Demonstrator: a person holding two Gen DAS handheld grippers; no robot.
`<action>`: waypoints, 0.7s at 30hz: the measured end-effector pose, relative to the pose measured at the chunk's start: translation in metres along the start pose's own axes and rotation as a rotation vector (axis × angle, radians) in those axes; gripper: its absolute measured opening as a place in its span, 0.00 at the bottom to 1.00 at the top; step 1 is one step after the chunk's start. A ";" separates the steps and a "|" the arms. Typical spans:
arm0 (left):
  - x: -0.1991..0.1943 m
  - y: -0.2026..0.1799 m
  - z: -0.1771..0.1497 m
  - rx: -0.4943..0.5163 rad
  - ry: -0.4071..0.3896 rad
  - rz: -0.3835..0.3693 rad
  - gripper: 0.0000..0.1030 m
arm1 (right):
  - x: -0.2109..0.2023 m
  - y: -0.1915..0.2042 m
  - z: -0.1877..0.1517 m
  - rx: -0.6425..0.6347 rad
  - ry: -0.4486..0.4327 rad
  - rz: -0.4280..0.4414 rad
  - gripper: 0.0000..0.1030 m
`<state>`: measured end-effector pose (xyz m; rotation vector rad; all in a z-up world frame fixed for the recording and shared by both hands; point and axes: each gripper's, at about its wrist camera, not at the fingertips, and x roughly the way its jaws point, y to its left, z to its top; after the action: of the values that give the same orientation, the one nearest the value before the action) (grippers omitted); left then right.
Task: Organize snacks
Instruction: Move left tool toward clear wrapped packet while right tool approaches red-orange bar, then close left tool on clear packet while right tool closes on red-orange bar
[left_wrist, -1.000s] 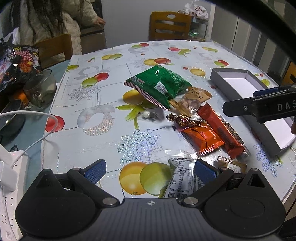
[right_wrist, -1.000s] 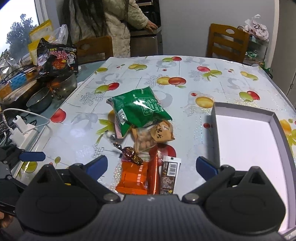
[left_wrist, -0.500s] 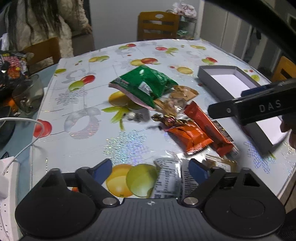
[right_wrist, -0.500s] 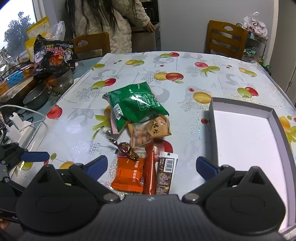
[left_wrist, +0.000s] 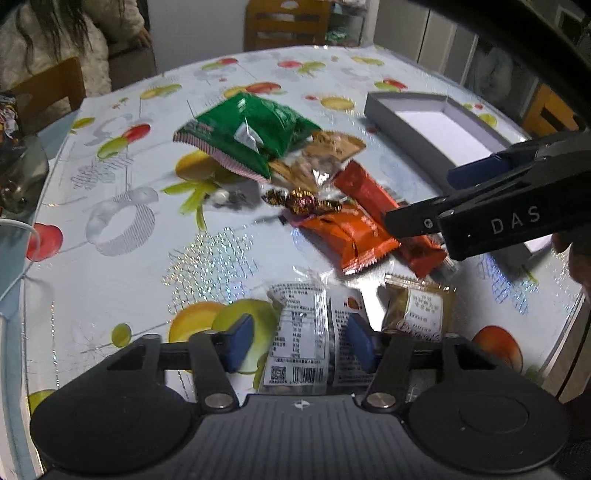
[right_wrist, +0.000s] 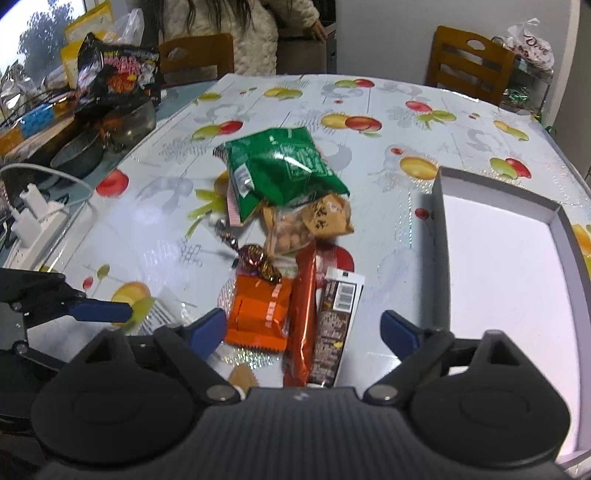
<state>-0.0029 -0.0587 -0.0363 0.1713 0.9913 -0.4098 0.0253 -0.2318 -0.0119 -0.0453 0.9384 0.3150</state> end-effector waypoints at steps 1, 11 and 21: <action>0.001 0.000 0.000 -0.002 -0.001 -0.010 0.53 | 0.002 0.000 0.000 -0.002 0.009 0.001 0.83; 0.009 -0.003 0.004 0.004 -0.007 -0.038 0.45 | 0.014 -0.008 -0.002 0.009 0.039 0.027 0.57; 0.008 -0.004 0.006 0.009 -0.006 -0.047 0.39 | 0.034 0.002 0.003 -0.072 0.051 0.032 0.38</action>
<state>0.0038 -0.0665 -0.0399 0.1555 0.9895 -0.4576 0.0460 -0.2207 -0.0368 -0.1047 0.9793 0.3784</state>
